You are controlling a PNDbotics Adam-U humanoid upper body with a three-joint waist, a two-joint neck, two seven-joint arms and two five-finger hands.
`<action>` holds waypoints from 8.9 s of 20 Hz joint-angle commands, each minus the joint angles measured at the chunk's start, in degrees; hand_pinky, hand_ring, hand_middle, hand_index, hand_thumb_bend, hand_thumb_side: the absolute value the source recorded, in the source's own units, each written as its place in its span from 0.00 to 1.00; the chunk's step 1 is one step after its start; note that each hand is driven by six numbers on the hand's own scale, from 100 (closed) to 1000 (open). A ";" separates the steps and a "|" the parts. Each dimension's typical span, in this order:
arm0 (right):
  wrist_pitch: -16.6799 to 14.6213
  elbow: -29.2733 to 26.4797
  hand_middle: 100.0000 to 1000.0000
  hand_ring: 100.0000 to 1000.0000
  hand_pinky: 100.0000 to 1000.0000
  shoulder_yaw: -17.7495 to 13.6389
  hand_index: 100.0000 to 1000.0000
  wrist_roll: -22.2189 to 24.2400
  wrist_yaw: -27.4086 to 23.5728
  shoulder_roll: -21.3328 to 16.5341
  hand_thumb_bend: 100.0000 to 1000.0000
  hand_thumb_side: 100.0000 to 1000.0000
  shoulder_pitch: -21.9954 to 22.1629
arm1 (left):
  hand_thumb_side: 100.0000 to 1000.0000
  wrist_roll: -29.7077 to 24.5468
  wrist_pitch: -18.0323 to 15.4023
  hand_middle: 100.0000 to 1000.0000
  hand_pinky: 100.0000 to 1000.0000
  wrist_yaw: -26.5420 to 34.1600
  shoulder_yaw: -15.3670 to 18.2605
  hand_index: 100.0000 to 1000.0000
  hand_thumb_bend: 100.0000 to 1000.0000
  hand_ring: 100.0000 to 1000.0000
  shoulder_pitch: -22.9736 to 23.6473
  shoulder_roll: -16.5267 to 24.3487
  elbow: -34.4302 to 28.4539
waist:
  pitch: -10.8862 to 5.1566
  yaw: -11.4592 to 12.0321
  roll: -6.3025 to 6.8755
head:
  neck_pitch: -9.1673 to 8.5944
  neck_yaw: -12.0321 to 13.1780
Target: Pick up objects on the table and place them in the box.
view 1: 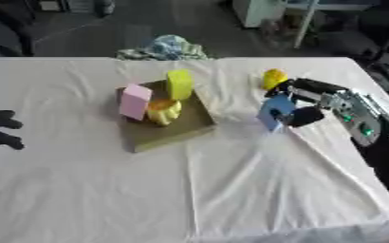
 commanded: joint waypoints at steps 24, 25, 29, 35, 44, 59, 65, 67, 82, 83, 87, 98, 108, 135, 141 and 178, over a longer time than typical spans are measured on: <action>-2.96 15.46 0.73 0.67 0.64 -1.02 0.92 1.22 16.49 17.89 0.00 0.35 -9.38 | 0.85 -1.46 0.03 0.59 0.69 1.20 -1.08 0.77 0.09 0.47 -2.01 -0.23 -1.24 | -1.03 5.23 1.42 | 0.22 -6.34; -3.21 15.41 0.74 0.69 0.66 -0.94 0.92 1.51 16.74 17.89 0.03 0.40 -9.38 | 0.85 -1.47 0.02 0.59 0.69 1.19 -1.05 0.77 0.09 0.47 -1.99 -0.23 -1.24 | -1.03 5.21 1.45 | 0.22 -6.36; -3.85 13.92 0.81 0.81 0.75 -0.94 0.94 1.74 16.19 16.88 0.24 0.70 -9.55 | 0.85 -1.37 0.02 0.59 0.69 1.15 -0.93 0.77 0.09 0.47 -1.77 -0.17 -1.18 | -1.16 5.02 1.40 | 0.22 -6.33; -4.55 8.93 0.91 0.94 0.91 -0.38 0.99 1.95 11.40 13.53 0.25 0.77 -9.76 | 0.85 -1.40 0.06 0.59 0.69 1.09 -0.90 0.77 0.09 0.47 -1.43 -0.13 -1.01 | -1.57 4.46 1.03 | 0.22 -6.01; -0.76 5.00 0.95 0.96 0.92 -2.68 1.00 1.74 4.69 7.69 0.26 0.61 -9.34 | 0.86 -1.39 0.06 0.59 0.69 0.92 -0.84 0.77 0.08 0.47 -1.01 0.01 -0.85 | -1.67 3.86 0.88 | 0.22 -6.07; 13.49 27.23 0.92 0.92 0.87 -24.97 1.00 -12.36 17.98 2.43 0.20 0.50 -8.82 | 0.87 -1.79 0.03 0.58 0.69 0.63 -1.17 0.77 0.08 0.47 -1.09 0.74 -0.97 | -0.58 5.65 0.47 | 0.22 -8.21; 18.94 36.09 0.89 0.91 0.86 -25.66 0.98 -17.82 15.41 2.97 0.20 0.54 -9.64 | 0.87 -2.14 0.03 0.58 0.69 0.63 -1.45 0.77 0.08 0.47 -1.53 0.98 -1.10 | 0.00 7.32 0.14 | 0.22 -10.12; 20.92 39.29 0.88 0.90 0.86 -24.02 0.97 -19.79 13.47 3.53 0.20 0.55 -10.30 | 0.87 -2.21 0.01 0.58 0.70 0.55 -1.46 0.77 0.08 0.47 -1.62 1.06 -1.18 | 0.12 7.65 0.12 | 0.22 -10.58; 28.06 37.99 0.71 0.77 0.78 -19.27 0.88 -31.10 11.35 4.22 0.11 0.35 -11.20 | 0.87 -2.19 0.02 0.58 0.70 0.63 -1.38 0.77 0.07 0.46 -1.72 1.21 -1.19 | 0.19 8.33 0.01 | 0.22 -11.61; 27.80 37.72 0.71 0.77 0.78 -19.34 0.88 -31.88 11.57 4.16 0.10 0.35 -11.34 | 0.87 -2.16 0.03 0.58 0.70 0.62 -1.37 0.77 0.07 0.46 -1.70 1.24 -1.17 | 0.16 8.29 -0.04 | 0.22 -11.60; 26.43 35.60 0.73 0.78 0.78 -19.41 0.90 -32.70 12.50 3.10 0.09 0.36 -12.66 | 0.87 -2.21 0.03 0.58 0.70 0.48 -1.41 0.77 0.07 0.46 -1.67 1.51 -1.09 | 0.03 8.08 -0.58 | 0.22 -11.58; 29.46 38.36 0.86 0.83 0.80 -22.17 0.94 -36.51 5.20 -1.60 0.10 0.47 -11.23 | 0.87 -0.99 -0.48 0.58 0.70 -0.67 -0.02 0.77 0.07 0.46 -2.02 3.22 -2.65 | 3.07 11.80 -1.92 | 0.22 -15.80; 27.91 43.34 0.79 0.81 0.79 -20.83 0.91 -40.64 -3.74 -2.21 0.07 0.50 -10.32 | 0.88 -0.64 -0.46 0.58 0.70 -1.45 0.20 0.77 0.07 0.46 -2.00 3.76 -3.26 | 5.30 13.02 -2.15 | 0.22 -17.65; 27.01 40.57 0.79 0.78 0.77 -19.91 0.92 -65.43 -5.58 -1.70 0.14 0.45 -10.86 | 0.88 -0.85 -0.42 0.58 0.70 -1.77 0.18 0.77 0.07 0.46 -1.65 3.56 -2.41 | 4.97 13.59 -2.90 | 0.22 -19.06; 26.00 43.39 0.90 0.86 0.82 -19.68 0.97 -56.82 -10.31 -2.67 0.19 0.53 -10.32 | 0.89 -0.88 -0.61 0.58 0.70 -1.97 0.20 0.77 0.06 0.46 -2.28 4.21 -2.89 | 6.32 15.46 -2.97 | 0.22 -20.88; 19.40 16.79 0.24 0.51 0.60 -12.53 0.34 -51.82 3.51 2.42 0.00 0.00 -8.23 | 0.89 -0.87 -0.26 0.58 0.70 -1.63 0.39 0.76 0.07 0.46 -0.54 2.42 -1.83 | 3.84 8.66 -2.69 | 0.22 -19.35</action>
